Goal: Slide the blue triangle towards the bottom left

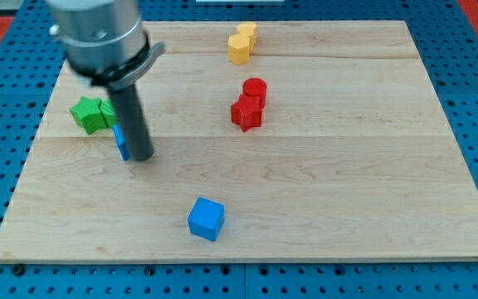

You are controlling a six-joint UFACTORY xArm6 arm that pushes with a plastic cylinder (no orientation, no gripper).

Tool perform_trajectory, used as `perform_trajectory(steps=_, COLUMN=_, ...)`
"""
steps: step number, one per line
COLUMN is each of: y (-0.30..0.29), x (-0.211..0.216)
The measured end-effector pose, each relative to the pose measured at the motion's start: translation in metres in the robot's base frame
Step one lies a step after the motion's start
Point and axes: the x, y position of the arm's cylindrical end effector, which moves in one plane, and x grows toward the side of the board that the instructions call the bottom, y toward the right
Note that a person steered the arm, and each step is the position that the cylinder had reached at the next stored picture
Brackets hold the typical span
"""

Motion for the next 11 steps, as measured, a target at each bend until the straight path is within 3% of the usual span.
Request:
perform_trajectory(steps=2, y=0.072, x=-0.080)
perform_trajectory(steps=3, y=0.011, x=-0.062)
perform_trajectory(steps=4, y=0.001, x=-0.003)
perform_trajectory(steps=7, y=-0.059, x=-0.010)
perform_trajectory(steps=8, y=-0.058, x=-0.048)
perform_trajectory(steps=9, y=-0.082, x=-0.029)
perform_trajectory(steps=10, y=-0.064, x=0.010)
perform_trajectory(steps=11, y=-0.017, x=0.009)
